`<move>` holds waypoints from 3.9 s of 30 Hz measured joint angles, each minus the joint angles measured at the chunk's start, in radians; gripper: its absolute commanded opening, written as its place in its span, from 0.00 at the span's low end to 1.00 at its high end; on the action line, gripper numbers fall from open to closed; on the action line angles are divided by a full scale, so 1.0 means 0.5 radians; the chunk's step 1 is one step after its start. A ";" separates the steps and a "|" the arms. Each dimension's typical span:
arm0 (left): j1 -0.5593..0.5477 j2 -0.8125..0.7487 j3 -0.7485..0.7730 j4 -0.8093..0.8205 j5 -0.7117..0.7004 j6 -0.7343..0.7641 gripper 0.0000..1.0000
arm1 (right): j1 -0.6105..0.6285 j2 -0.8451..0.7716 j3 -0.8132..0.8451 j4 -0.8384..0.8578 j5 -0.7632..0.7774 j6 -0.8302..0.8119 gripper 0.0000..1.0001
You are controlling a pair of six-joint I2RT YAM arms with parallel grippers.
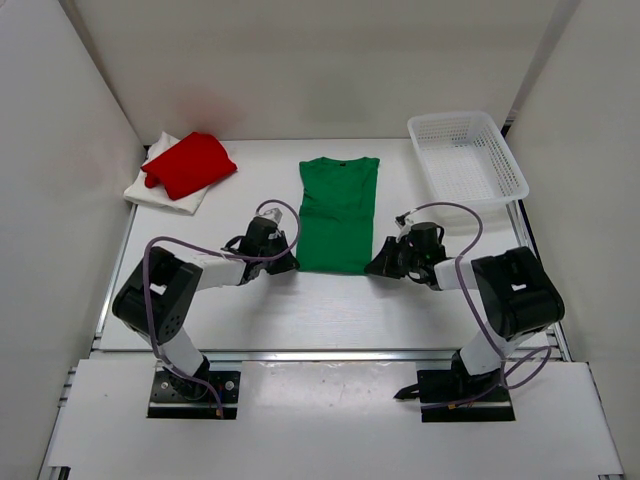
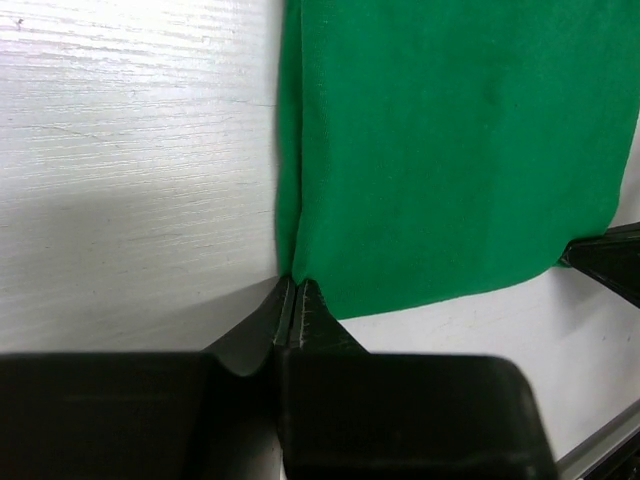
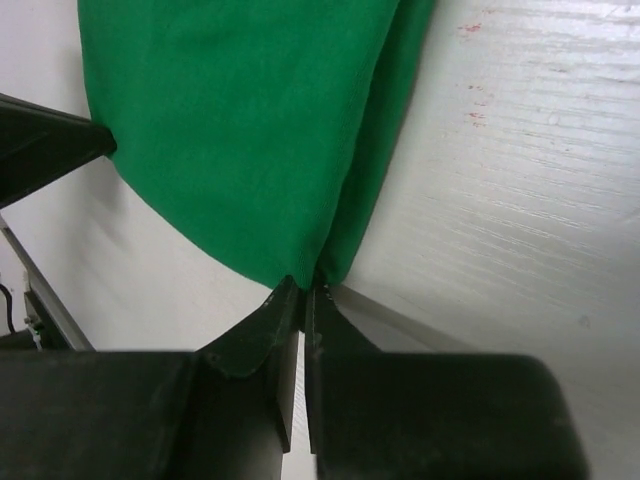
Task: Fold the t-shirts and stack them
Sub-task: Grab one side of the 2/3 rectangular tshirt with both arms, then fold the long partially folded tshirt into a neat square, then put the neatly folded tshirt into the corner of the board with the left arm
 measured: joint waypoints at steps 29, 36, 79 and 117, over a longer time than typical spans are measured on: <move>-0.001 -1.270 0.161 -0.965 0.102 -0.005 0.00 | 0.317 -1.183 0.230 -1.055 0.346 0.025 0.00; 0.177 -0.119 0.832 -0.725 0.124 0.010 0.00 | -0.167 -0.237 0.944 -0.995 0.024 -0.196 0.00; 0.095 0.275 0.137 0.304 0.265 -0.399 0.22 | -0.134 0.641 0.938 -0.410 -0.207 -0.082 0.07; 0.175 1.099 1.386 0.185 0.422 -0.289 0.00 | 0.030 -0.388 0.136 -0.268 -0.141 -0.086 0.49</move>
